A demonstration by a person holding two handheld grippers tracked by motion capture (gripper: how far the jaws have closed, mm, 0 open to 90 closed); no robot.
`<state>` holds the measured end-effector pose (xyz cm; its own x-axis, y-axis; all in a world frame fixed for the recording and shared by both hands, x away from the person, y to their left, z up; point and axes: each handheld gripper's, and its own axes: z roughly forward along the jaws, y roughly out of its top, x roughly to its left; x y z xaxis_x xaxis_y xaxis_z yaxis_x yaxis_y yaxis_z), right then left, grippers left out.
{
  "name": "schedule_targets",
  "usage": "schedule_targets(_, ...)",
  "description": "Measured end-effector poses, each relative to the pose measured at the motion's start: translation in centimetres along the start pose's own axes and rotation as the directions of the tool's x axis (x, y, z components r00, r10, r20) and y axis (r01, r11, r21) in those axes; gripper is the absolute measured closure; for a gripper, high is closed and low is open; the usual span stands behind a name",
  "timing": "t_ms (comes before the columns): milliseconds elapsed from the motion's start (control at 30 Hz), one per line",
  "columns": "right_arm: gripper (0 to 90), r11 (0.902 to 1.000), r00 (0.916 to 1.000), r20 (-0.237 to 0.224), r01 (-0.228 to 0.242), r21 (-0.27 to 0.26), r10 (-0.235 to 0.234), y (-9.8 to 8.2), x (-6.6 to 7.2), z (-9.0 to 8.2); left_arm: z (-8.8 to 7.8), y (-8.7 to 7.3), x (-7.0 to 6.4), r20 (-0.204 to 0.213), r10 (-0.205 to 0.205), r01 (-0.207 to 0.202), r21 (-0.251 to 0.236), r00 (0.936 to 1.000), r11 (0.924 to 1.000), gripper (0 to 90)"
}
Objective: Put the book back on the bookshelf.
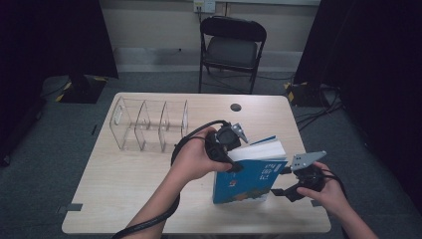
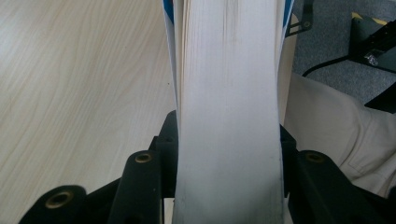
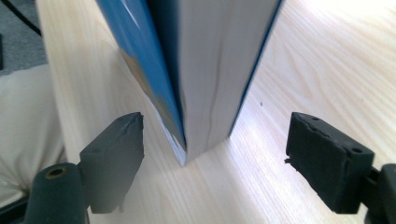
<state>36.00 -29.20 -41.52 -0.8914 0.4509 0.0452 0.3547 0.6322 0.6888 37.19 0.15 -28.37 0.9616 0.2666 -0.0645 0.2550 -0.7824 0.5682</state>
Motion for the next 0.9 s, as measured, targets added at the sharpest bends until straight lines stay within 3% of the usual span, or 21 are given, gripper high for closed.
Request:
schedule_targets(100,18.7,0.9997,0.9997,-0.002,-0.026,-0.004,0.026,-0.9,-0.2,0.6,0.0,0.0,0.0,-0.002,-0.001,0.001,0.002,1.0,1.0,59.8)
schedule_targets(533,17.6,0.9978,0.9936,0.1,-0.056,0.035,0.052,-4.6,0.1,4.2,0.2,0.1,0.0,-0.011,-0.012,0.012,0.007,0.9999,0.9999,57.6)
schedule_targets(900,17.1,0.9982,0.9908,0.121,-0.061,-0.002,0.06,-6.1,0.3,4.9,1.9,0.3,-0.2,0.001,0.02,-0.02,0.03,0.9998,0.9994,54.6)
